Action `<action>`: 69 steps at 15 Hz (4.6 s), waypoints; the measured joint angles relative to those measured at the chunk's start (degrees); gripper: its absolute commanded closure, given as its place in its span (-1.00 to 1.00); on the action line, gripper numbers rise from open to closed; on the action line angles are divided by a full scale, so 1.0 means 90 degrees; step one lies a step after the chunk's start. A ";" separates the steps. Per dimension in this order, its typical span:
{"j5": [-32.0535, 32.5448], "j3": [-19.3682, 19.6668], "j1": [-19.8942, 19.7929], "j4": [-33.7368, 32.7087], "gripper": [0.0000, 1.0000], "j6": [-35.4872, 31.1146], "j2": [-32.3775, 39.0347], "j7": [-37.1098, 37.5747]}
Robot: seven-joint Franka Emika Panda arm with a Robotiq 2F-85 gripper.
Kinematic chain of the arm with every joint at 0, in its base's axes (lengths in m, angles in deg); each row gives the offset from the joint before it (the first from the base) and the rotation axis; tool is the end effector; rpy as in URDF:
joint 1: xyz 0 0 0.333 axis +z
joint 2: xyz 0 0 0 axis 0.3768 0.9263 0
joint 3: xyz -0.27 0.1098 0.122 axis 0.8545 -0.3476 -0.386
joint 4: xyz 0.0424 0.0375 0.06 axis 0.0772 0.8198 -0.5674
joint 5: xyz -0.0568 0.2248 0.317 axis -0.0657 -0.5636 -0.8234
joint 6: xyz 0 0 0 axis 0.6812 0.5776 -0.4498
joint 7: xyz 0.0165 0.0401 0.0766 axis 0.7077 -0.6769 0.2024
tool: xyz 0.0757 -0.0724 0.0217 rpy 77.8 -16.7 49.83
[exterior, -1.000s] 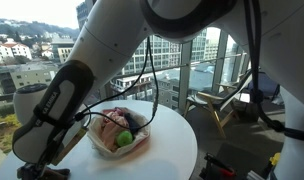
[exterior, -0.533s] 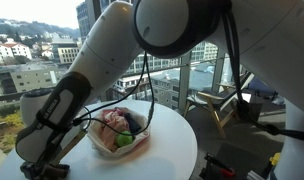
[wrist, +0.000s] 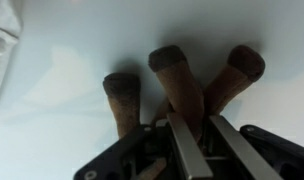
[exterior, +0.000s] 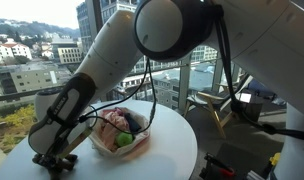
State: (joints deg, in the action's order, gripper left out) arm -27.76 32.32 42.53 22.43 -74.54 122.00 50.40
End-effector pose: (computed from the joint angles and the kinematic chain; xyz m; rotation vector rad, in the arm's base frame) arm 0.6583 0.3132 0.1293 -2.9830 -0.7287 -0.4103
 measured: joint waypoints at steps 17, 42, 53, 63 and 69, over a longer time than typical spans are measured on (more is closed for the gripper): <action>0.1178 0.1542 0.0568 0.3638 0.96 -0.0480 -0.4221 0.2620; 0.4822 0.1732 -0.0439 0.3184 -0.40 0.0950 -0.2215 0.6505; 0.4776 0.1068 -0.0189 0.3156 -1.00 0.3373 -0.3106 0.6524; 0.4357 0.0559 -0.0308 0.3173 -1.00 0.4927 -0.3272 0.6572; 0.4296 0.0740 -0.0882 0.3039 -1.00 0.5077 -0.2905 0.6955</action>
State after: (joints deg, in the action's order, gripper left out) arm 10.90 38.98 34.60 49.79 -28.85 95.86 113.00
